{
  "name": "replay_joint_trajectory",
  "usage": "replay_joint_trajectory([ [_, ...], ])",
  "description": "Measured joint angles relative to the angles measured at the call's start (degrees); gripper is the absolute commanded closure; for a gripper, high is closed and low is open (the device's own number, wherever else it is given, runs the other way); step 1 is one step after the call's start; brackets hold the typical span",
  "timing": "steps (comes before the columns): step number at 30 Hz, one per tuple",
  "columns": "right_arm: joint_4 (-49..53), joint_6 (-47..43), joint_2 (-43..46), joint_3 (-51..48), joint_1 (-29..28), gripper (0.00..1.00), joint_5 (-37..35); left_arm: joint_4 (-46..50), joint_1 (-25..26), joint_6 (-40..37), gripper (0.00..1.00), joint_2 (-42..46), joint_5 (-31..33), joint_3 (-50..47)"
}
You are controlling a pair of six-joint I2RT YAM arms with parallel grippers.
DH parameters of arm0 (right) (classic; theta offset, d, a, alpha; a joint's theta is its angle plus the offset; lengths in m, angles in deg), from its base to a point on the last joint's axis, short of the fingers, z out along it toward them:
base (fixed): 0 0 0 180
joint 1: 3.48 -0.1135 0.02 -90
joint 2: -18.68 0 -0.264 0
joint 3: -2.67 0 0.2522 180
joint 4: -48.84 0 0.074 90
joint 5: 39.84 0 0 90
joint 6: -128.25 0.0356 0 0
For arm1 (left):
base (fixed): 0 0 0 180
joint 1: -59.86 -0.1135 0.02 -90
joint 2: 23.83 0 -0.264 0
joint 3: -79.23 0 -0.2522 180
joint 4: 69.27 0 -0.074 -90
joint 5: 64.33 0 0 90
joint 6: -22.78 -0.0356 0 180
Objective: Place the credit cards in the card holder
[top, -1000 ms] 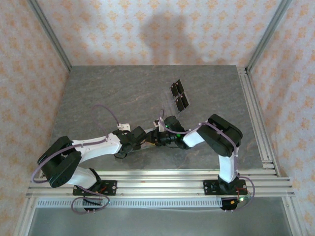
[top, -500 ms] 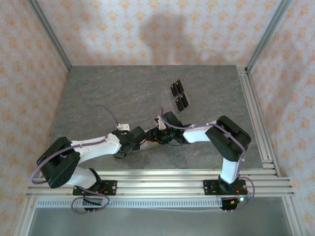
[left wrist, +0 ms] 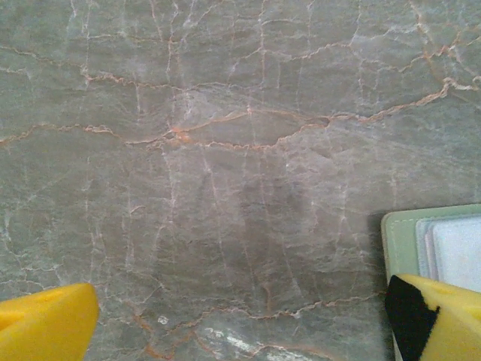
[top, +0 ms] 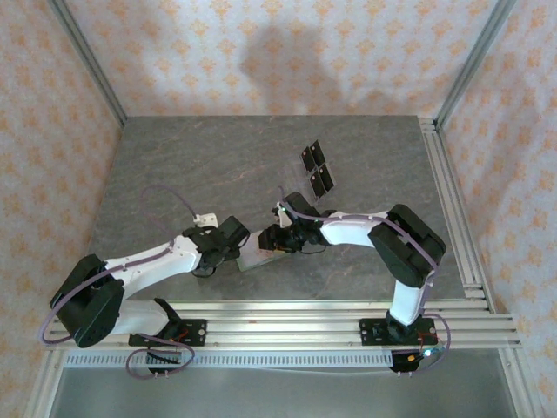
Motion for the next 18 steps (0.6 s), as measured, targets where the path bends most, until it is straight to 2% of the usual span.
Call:
replay_joint_trajectory([
  [3, 3.7, -1.9, 0.4, 2.1, 0.0, 0.5, -0.8, -0.6, 0.0, 0.0, 0.0, -0.1, -0.7, -1.3],
  [6, 7.2, -4.1, 0.5, 4.6, 0.0, 0.57, -1.6, -1.3, 0.0, 0.0, 0.0, -0.6, -1.7, -2.7],
  [10, 13.4, -8.5, 0.5, 8.6, 0.0, 0.82, -4.1, -2.5, 0.0, 0.0, 0.0, -1.4, -2.9, -3.4],
  [12, 16.5, -10.4, 0.4, 10.6, 0.1, 0.9, -5.4, -3.2, 0.0, 0.0, 0.0, -1.9, -3.1, -3.4],
  [18, 22.4, -14.9, -2.5, 14.9, 0.2, 0.96, -8.0, -4.8, 0.0, 0.0, 0.0, -3.7, -3.5, -3.4],
])
